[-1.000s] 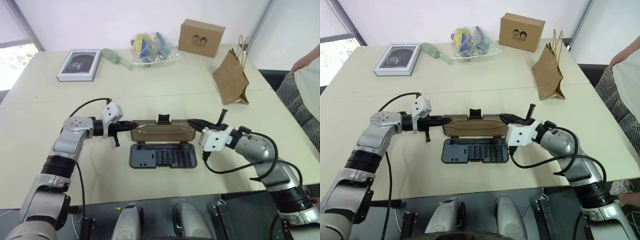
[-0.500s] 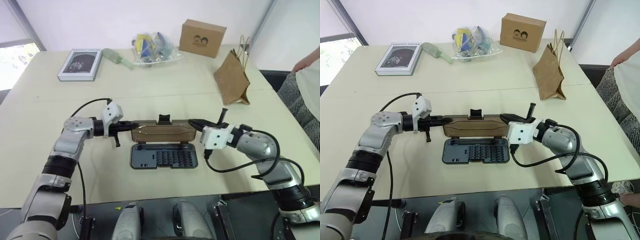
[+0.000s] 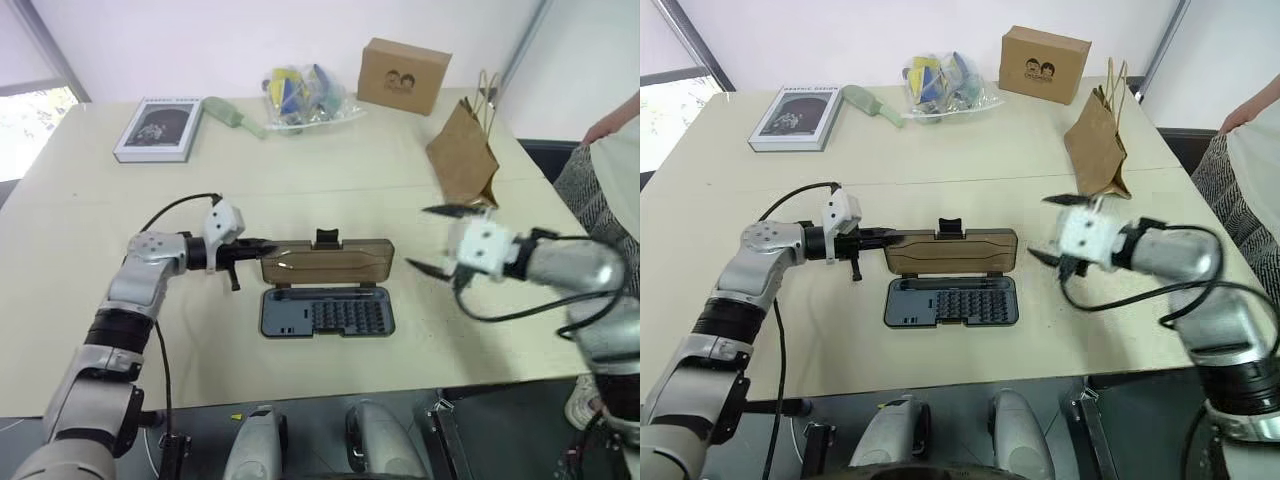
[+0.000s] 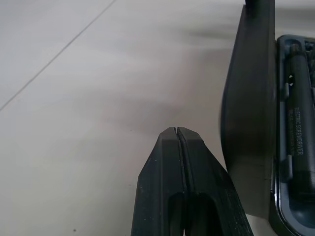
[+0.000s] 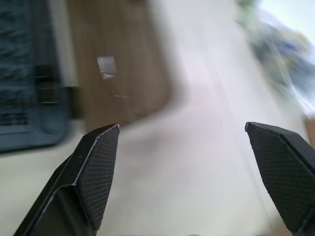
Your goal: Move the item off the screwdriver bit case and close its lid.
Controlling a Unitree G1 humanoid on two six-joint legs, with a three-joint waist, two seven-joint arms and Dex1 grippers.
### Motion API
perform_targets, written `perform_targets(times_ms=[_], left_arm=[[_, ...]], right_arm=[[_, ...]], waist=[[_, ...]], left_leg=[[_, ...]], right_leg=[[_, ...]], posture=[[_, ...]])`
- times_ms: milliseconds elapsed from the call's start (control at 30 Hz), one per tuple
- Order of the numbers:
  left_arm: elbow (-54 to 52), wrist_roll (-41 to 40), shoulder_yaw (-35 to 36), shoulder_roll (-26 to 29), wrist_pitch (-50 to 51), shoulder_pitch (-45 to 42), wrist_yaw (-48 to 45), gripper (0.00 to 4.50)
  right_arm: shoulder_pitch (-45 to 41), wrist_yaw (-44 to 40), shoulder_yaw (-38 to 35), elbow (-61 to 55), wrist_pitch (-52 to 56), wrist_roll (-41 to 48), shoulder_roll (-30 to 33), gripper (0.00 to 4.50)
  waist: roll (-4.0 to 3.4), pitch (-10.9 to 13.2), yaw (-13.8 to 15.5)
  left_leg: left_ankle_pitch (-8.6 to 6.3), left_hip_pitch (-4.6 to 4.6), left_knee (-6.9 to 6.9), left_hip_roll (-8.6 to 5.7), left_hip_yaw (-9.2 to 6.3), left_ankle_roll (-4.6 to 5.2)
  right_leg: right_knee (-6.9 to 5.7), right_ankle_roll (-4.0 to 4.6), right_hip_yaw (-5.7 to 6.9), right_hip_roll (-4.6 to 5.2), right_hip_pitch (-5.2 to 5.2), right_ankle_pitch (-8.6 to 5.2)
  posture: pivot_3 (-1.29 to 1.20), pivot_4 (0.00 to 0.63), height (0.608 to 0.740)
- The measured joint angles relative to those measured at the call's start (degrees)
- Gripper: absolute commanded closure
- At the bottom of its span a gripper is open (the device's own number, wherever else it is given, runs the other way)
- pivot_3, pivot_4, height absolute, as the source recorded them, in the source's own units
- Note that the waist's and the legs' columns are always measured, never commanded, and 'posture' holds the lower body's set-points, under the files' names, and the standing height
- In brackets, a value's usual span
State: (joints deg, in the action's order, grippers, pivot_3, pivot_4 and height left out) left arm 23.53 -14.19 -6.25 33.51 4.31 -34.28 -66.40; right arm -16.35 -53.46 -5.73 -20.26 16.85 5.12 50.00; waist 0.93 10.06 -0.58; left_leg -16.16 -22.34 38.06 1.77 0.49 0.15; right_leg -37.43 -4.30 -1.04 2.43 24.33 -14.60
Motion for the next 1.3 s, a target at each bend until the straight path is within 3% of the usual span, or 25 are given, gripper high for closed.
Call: perform_targets(times_ms=[100, 267, 567, 700, 867, 1033, 1167, 1300], left_arm=[[-0.77, -0.08, 0.39, 0.24, 0.21, 0.22, -0.51, 4.50], [-7.88, -2.13, 1.50, 2.70, 3.71, 2.08, -2.41, 4.50], [-18.94, -7.13, 2.70, 6.26, 12.94, 5.81, -5.73, 4.50], [-27.31, -10.03, 2.71, 13.16, 17.89, 12.71, -9.94, 4.50], [-32.71, -11.54, 2.67, 17.00, 20.60, 19.31, -12.83, 4.50], [-32.57, -11.33, 2.61, 17.56, 20.60, 19.76, -12.75, 4.50], [-25.32, -10.04, 2.54, 14.36, 19.94, 11.72, -10.38, 4.50], [-16.20, -8.38, 2.37, 10.33, 18.62, 0.68, -8.93, 4.50]], right_arm=[[3.14, -2.97, -8.58, -5.98, 11.16, 10.40, 2.46, 0.12], [7.24, -2.90, -16.38, -9.02, 19.22, 16.55, 4.12, 0.12], [9.79, -0.85, -17.67, -10.06, 20.34, 18.07, 4.23, 0.12], [10.88, -0.87, -18.54, -11.02, 22.24, 20.74, 4.72, 0.12], [11.19, 0.27, -19.42, -13.02, 24.29, 24.29, 4.53, 0.12], [11.67, 3.76, -18.94, -13.87, 26.34, 26.43, 2.75, 2.52], [12.74, 6.35, -17.20, -15.62, 27.14, 27.40, 1.34, 4.46], [11.85, 8.93, -14.60, -16.85, 29.92, 30.15, -0.55, 4.46]], waist=[[0.00, 0.00, 0.08], [0.00, 0.00, -0.26], [0.00, 0.00, -0.14], [-0.01, 0.01, -0.55], [-0.03, 0.02, 0.01], [-0.03, 0.01, 0.05], [-0.01, 0.02, 0.06], [0.03, 0.02, -0.01]], left_leg=[[0.00, -0.03, -0.01, 0.01, -0.07, 0.01], [0.00, 0.01, -0.01, 0.01, -0.03, 0.01], [0.00, -0.01, -0.01, 0.01, -0.03, 0.01], [-0.01, 0.03, -0.07, 0.06, -0.03, 0.02], [-0.01, -0.01, -0.05, 0.04, -0.02, 0.01], [-0.01, -0.04, -0.05, 0.02, 0.00, 0.02], [-0.01, -0.05, -0.02, 0.00, -0.01, 0.02], [-0.01, -0.08, 0.01, -0.01, -0.04, 0.02]], right_leg=[[0.00, 0.00, 0.06, 0.00, 0.00, 0.00], [0.00, 0.00, 0.01, 0.01, 0.00, 0.00], [0.00, 0.00, 0.01, -0.02, 0.00, -0.01], [0.02, 0.01, -0.04, -0.04, 0.01, -0.02], [0.06, 0.05, -0.01, 0.01, 0.00, -0.04], [0.12, 0.05, -0.01, 0.01, 0.00, -0.04], [0.12, 0.02, 0.01, -0.02, 0.00, -0.02], [0.11, -0.01, 0.02, -0.05, 0.00, -0.01]], posture=[[0.00, 0.150, 0.740], [0.00, 0.150, 0.740], [0.00, 0.150, 0.740], [0.00, 0.150, 0.740], [0.00, 0.150, 0.740], [0.00, 0.150, 0.740], [0.00, 0.150, 0.740], [0.00, 0.150, 0.740]])
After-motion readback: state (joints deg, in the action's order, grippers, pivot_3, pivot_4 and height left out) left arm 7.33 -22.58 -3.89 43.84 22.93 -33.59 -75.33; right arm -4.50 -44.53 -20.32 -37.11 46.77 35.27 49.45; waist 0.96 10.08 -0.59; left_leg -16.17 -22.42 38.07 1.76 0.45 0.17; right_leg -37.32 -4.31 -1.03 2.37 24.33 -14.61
